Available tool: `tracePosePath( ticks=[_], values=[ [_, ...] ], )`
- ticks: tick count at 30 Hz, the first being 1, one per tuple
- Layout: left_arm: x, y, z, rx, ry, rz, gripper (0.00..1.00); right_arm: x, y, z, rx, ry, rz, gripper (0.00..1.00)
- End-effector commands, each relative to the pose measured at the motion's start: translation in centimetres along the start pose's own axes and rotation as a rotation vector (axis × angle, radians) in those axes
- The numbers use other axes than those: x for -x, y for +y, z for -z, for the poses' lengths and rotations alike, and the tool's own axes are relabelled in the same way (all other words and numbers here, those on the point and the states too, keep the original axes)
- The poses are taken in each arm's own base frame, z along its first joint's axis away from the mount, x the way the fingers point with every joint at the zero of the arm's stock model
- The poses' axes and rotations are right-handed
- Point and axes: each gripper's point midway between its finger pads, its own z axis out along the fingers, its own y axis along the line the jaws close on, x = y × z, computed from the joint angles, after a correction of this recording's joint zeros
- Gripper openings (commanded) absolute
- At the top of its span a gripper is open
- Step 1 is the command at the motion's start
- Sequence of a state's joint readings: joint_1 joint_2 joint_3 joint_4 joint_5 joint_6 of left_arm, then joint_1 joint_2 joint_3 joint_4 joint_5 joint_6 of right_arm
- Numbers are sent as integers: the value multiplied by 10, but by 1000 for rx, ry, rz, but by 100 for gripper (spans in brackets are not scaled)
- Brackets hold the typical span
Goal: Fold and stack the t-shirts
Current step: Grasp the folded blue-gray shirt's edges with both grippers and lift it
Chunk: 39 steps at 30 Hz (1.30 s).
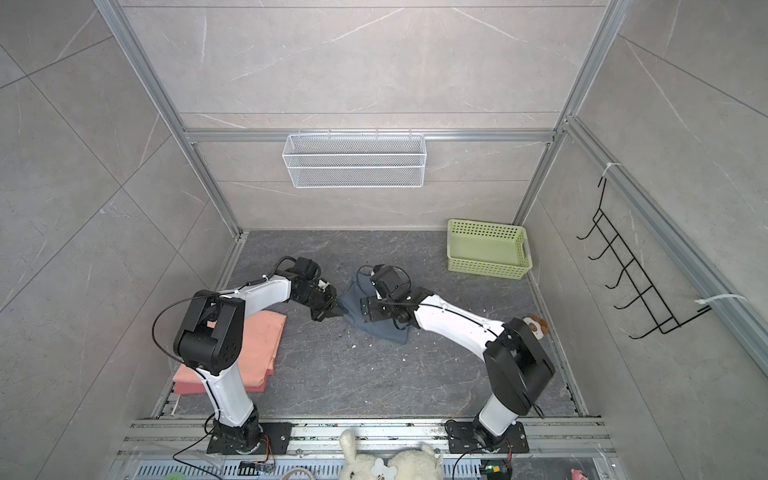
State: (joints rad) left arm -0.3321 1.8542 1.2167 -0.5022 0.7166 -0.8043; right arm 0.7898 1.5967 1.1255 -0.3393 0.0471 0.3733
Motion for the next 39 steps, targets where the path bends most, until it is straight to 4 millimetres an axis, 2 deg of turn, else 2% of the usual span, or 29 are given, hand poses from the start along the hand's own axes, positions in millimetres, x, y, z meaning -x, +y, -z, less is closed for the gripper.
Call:
tracePosePath(
  ticks=[1,6,9,15,22,25,26,27,28,29,30,33,34,37,39],
  values=[
    [-20,-34,24,-71,45,-9,0,-24,1,0,-89,-5,207,93],
    [-27,-44,32,-97,72,7,0,-35,10,-15,-229,-46,319,93],
    [-31,-45,31,-105,101,19,0,-31,8,-29,-307,-77,350,92],
    [-38,-48,36,-95,128,13,0,-26,13,-54,-339,-82,433,91],
    [-45,-47,37,-101,166,22,0,-11,21,-70,-359,-87,475,89],
    [-47,-43,35,-93,175,29,0,-12,31,-75,-308,-75,476,77],
    [-48,-42,35,-92,175,30,0,-13,33,-75,-295,-68,479,64],
    [-47,-41,36,-90,171,30,0,-14,33,-76,-294,-63,480,42],
    [-47,-41,37,-87,167,28,4,-15,33,-75,-294,-58,478,29],
    [-47,-40,38,-82,161,26,13,-16,32,-75,-292,-54,478,21],
    [-47,-38,40,-70,150,25,21,-17,32,-74,-293,-51,480,18],
    [-41,-24,46,-27,106,45,47,-21,28,-67,-297,-46,476,14],
    [-38,-15,49,-7,86,60,52,-22,26,-64,-297,-47,475,14],
    [-29,2,53,-3,43,104,64,-26,22,-57,-299,-41,475,13],
    [-30,6,49,-28,53,116,69,-27,21,-53,-299,-41,467,13]
  ],
)
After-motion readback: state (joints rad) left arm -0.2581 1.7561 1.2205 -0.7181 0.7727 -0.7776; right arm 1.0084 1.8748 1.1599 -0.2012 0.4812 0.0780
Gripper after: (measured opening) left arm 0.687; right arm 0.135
